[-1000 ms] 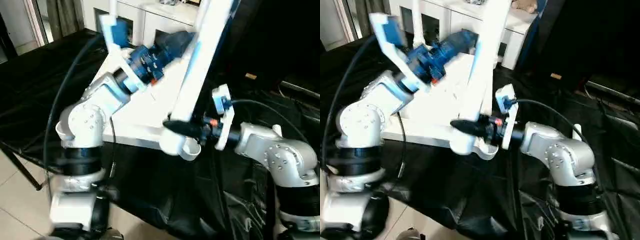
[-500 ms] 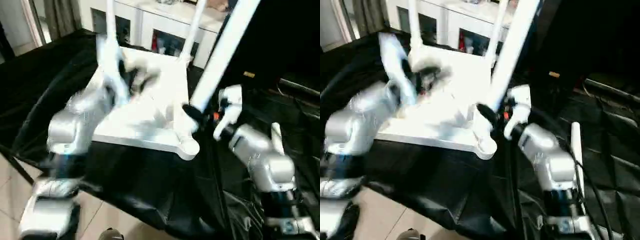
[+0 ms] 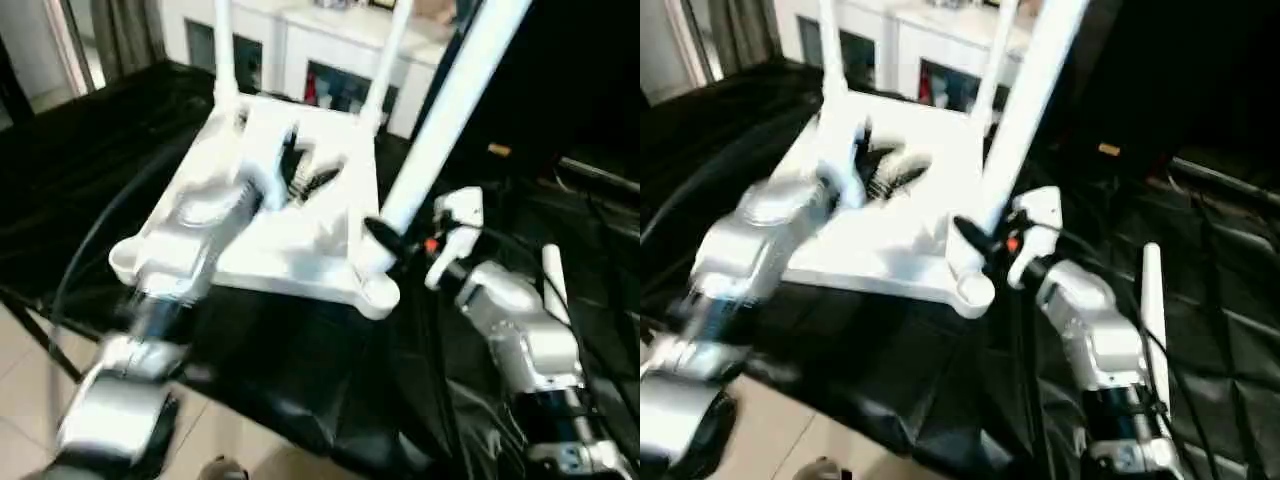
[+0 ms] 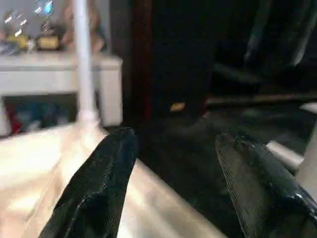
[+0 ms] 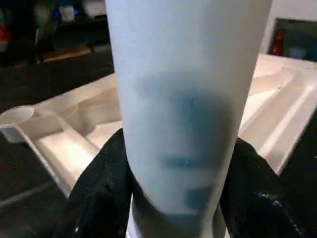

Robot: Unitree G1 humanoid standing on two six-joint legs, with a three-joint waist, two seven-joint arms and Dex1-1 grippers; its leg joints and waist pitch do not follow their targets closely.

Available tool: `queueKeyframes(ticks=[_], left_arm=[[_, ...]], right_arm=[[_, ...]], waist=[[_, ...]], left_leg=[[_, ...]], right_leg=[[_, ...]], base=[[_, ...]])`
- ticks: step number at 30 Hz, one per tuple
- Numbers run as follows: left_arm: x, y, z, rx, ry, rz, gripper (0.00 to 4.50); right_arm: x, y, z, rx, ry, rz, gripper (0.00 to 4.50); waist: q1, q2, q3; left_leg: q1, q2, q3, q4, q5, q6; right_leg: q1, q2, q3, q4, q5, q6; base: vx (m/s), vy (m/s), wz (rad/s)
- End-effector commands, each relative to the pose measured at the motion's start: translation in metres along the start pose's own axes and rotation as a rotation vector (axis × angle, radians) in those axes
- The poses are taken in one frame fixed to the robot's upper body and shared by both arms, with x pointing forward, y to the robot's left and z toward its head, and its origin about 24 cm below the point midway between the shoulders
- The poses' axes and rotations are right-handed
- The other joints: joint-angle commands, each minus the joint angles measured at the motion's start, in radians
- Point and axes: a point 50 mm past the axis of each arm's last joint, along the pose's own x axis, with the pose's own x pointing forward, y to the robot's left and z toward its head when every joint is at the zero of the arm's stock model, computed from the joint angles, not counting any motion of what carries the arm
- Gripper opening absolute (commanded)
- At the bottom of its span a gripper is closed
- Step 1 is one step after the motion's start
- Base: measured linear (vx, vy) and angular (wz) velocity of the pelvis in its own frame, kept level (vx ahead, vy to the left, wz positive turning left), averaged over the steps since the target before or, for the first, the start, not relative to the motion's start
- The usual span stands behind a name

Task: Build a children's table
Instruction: Pick table leg, then insert table leg to table base

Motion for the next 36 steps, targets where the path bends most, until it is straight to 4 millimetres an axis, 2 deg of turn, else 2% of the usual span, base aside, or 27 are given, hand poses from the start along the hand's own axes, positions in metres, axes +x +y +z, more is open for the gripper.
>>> queueKeyframes(ticks=[1, 3, 4, 5, 6, 9, 13, 17, 20, 24, 25, 28, 29, 32, 35, 36], left_arm=[[0.003, -0.004, 0.001, -0.010, -0.003, -0.029, 3.01], [0.012, -0.023, 0.009, -0.026, -0.044, -0.123, 3.01], [0.012, -0.024, 0.010, -0.027, -0.049, -0.133, 3.01], [0.015, -0.035, 0.014, -0.032, -0.074, -0.192, 3.01], [0.017, -0.047, 0.018, -0.048, -0.096, -0.261, 3.01], [0.017, -0.054, 0.017, -0.049, -0.095, -0.305, 3.01], [0.017, -0.055, 0.013, -0.039, -0.077, -0.311, 3.01], [0.017, -0.054, 0.013, -0.037, -0.079, -0.306, 3.01], [0.015, -0.041, 0.015, -0.027, -0.089, -0.225, 3.01], [0.004, -0.016, 0.015, 0.046, -0.081, -0.143, 3.01], [-0.001, -0.012, 0.012, 0.077, -0.056, -0.158, 3.01], [-0.019, -0.005, -0.006, 0.176, 0.079, -0.249, 3.01], [-0.029, -0.006, -0.019, 0.194, 0.161, -0.339, 3.01], [-0.045, -0.016, -0.041, 0.229, 0.280, -0.512, 3.01], [-0.051, -0.022, -0.060, 0.226, 0.366, -0.605, 3.01], [-0.051, -0.022, -0.060, 0.226, 0.366, -0.605, 3.01]], right_arm=[[-0.003, -0.002, 0.000, -0.021, 0.002, -0.002, 1.91], [-0.002, -0.002, -0.001, -0.029, 0.005, 0.000, 1.91], [-0.002, -0.002, -0.001, -0.030, 0.006, 0.000, 1.91], [-0.003, -0.002, -0.002, -0.032, 0.007, 0.000, 1.91], [-0.003, -0.002, -0.003, -0.037, 0.012, 0.002, 1.91], [-0.003, -0.002, -0.004, -0.041, 0.014, 0.003, 1.91], [-0.003, -0.003, -0.003, -0.047, 0.013, 0.004, 1.91], [-0.002, -0.002, -0.003, -0.050, 0.012, 0.004, 1.91], [-0.002, -0.002, 0.000, -0.055, 0.002, 0.000, 1.91], [-0.004, -0.008, 0.007, -0.049, -0.008, -0.010, 1.91], [-0.005, -0.010, 0.008, -0.045, -0.006, -0.015, 1.91], [-0.009, -0.018, 0.013, -0.008, 0.007, -0.030, 1.91], [-0.013, -0.020, 0.012, -0.001, 0.053, -0.010, 1.90], [-0.018, -0.020, 0.010, -0.012, 0.114, 0.027, 1.89], [-0.021, -0.017, 0.010, -0.015, 0.132, 0.056, 1.89], [-0.021, -0.017, 0.010, -0.015, 0.132, 0.056, 1.89]], waist=[[-0.002, 0.017, -0.074], [-0.001, 0.018, -0.077], [0.000, 0.018, -0.075], [-0.001, 0.020, -0.075], [0.000, 0.018, -0.074], [-0.001, 0.020, -0.072], [-0.003, 0.020, -0.070], [-0.003, 0.021, -0.072], [-0.004, 0.021, -0.073], [-0.004, 0.022, -0.071], [-0.006, 0.019, -0.071], [-0.012, 0.026, -0.070], [-0.013, 0.029, -0.072], [-0.011, 0.031, -0.072], [-0.002, 0.032, -0.071], [0.000, 0.034, -0.069]], left_leg=[[0.018, 0.033, -0.022, -0.065, -0.149, -0.057], [0.017, 0.033, -0.022, -0.063, -0.129, -0.048], [0.017, 0.032, -0.020, -0.062, -0.127, -0.042], [0.017, 0.033, -0.021, -0.063, -0.133, -0.042], [0.017, 0.034, -0.021, -0.063, -0.142, -0.042], [0.020, 0.035, -0.020, -0.065, -0.162, -0.045], [0.022, 0.035, -0.023, -0.068, -0.204, -0.053], [0.021, 0.035, -0.023, -0.067, -0.185, -0.054], [0.020, 0.035, -0.023, -0.066, -0.164, -0.048], [0.022, 0.034, -0.024, -0.068, -0.187, -0.047], [0.021, 0.034, -0.023, -0.069, -0.189, -0.048], [0.025, 0.035, -0.025, -0.073, -0.196, -0.058], [0.026, 0.035, -0.025, -0.072, -0.187, -0.063], [0.028, 0.037, -0.020, -0.071, -0.170, -0.067], [0.031, 0.038, -0.018, -0.072, -0.182, -0.073], [0.029, 0.038, -0.019, -0.074, -0.200, -0.076]], right_leg=[[0.043, -0.088, 0.053, -0.067, -0.067, -0.150], [0.045, -0.088, 0.053, -0.063, -0.032, -0.157], [0.045, -0.088, 0.053, -0.063, -0.020, -0.168], [0.046, -0.089, 0.053, -0.063, -0.023, -0.171], [0.046, -0.090, 0.053, -0.065, -0.037, -0.173], [0.043, -0.089, 0.052, -0.069, -0.064, -0.172], [0.041, -0.089, 0.053, -0.079, -0.149, -0.142], [0.042, -0.087, 0.052, -0.074, -0.113, -0.143], [0.043, -0.085, 0.052, -0.069, -0.067, -0.152], [0.041, -0.085, 0.052, -0.077, -0.110, -0.139], [0.042, -0.085, 0.052, -0.076, -0.119, -0.133], [0.038, -0.083, 0.053, -0.075, -0.145, -0.119], [0.038, -0.083, 0.053, -0.070, -0.126, -0.125], [0.035, -0.083, 0.054, -0.065, -0.077, -0.147], [0.033, -0.086, 0.054, -0.064, -0.075, -0.163], [0.034, -0.088, 0.054, -0.069, -0.097, -0.161]], base=[[0.000, 0.000, 0.00], [0.000, 0.000, 0.00], [0.000, 0.000, 0.00], [0.000, 0.000, 0.00], [0.000, 0.000, 0.00], [0.000, 0.000, 0.00], [0.000, 0.000, 0.00], [0.000, 0.000, 0.00], [0.000, 0.000, 0.00], [0.000, 0.000, 0.00], [0.000, 0.000, 0.00], [0.000, 0.000, 0.00], [0.000, 0.000, 0.00], [0.000, 0.000, 0.00], [0.000, 0.000, 0.00], [0.000, 0.000, 0.00]])
